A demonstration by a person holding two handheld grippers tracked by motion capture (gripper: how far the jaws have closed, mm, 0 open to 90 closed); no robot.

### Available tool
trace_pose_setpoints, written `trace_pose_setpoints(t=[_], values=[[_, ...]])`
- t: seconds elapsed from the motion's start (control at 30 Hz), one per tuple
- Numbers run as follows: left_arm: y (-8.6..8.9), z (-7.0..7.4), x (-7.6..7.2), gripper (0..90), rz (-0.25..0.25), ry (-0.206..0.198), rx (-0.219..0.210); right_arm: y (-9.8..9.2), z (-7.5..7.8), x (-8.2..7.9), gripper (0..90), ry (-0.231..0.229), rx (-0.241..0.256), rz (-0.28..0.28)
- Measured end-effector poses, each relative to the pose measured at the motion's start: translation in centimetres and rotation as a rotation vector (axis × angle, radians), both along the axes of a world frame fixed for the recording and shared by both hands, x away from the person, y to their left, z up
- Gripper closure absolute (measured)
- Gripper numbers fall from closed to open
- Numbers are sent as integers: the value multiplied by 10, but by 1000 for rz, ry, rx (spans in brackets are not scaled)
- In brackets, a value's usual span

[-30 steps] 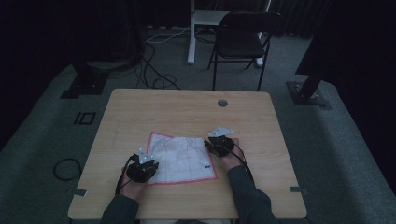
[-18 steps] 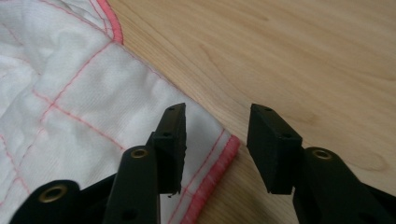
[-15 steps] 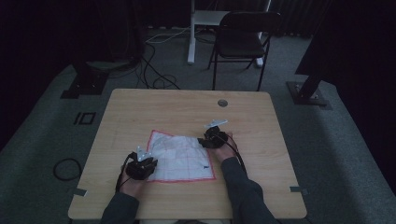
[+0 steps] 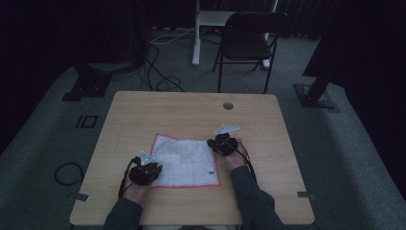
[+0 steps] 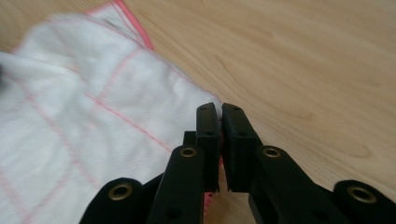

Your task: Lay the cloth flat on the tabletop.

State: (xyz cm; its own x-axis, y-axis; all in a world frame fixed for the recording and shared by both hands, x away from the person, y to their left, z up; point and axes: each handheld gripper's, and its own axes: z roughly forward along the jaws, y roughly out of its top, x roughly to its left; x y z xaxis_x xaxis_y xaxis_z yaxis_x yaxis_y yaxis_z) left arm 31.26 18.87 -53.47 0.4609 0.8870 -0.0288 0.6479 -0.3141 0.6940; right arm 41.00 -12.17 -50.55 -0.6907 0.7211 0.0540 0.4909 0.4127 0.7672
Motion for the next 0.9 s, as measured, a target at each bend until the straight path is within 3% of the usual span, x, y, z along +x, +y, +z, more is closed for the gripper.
trace_pose_setpoints(t=[0.2, 0.37, 0.63, 0.9], values=[[-6, 12, -4, 735, -26, -22, -15, -2, 19, -27, 866, -37, 81, 46], [-14, 28, -7, 735, -53, -64, -32, 4, 17, -51, 867, -26, 115, 102], [-38, 46, -1, 727, -95, -119, -54, 22, -9, -84, 867, 15, 87, 183], [-71, 52, 1, 709, -178, -145, -59, 30, -34, -100, 864, 64, 28, 227]])
